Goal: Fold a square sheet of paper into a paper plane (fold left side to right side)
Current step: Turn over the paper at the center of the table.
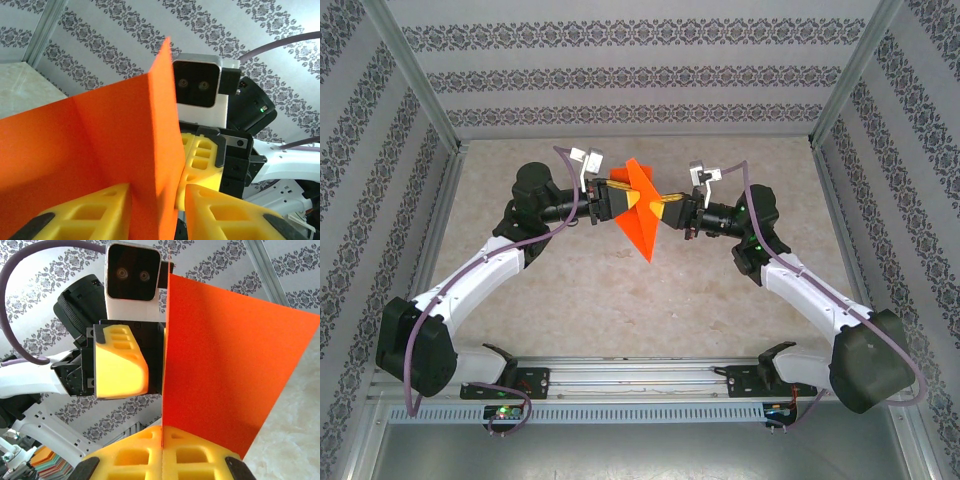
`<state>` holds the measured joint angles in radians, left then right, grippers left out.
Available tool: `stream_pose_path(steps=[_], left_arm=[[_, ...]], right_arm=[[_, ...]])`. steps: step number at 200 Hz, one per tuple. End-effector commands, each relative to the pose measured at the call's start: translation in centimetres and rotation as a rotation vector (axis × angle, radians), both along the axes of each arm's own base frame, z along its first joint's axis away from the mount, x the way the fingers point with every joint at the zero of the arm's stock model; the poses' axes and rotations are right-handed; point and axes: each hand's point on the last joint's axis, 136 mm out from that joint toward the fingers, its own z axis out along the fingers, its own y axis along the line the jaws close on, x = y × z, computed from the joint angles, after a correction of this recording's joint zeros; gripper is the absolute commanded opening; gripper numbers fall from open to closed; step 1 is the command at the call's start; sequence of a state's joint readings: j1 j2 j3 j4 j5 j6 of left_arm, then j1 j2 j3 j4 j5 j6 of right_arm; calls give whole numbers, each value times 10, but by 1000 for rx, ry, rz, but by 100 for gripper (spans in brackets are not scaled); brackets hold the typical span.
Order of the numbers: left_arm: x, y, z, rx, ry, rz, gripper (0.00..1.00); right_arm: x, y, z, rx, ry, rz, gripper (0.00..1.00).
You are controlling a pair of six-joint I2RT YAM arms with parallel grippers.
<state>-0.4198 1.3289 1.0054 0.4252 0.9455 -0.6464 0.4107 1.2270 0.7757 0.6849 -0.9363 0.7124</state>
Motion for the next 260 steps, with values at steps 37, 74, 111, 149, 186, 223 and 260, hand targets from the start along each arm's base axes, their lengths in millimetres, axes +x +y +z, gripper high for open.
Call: stream_pose_path(steps=[37,74,111,149,186,223,260], left_arm=[[-1,1,14,-6,-66,30,15],[0,0,16,-24,-66,32,5],[1,2,17,-34,-68,43,1],[1,4,18,-38,-78,63,0],[1,3,18,-41,-76,61,0],[2,3,17,-40,-75,62,0],[3,2,16,-42,-67,57,0]], right_arm=[[-2,1,12,15,-37,-1,10],[5,-7,10,15,-8,-51,15],[6,-22,12,20,3,-110,34],[0,-46,0,-12,51,-211,62],[-9,-57,-37,-45,180,-262,94],[-25,-36,-49,-47,217,-168,98],[-29,-11,-45,-55,191,-101,98]])
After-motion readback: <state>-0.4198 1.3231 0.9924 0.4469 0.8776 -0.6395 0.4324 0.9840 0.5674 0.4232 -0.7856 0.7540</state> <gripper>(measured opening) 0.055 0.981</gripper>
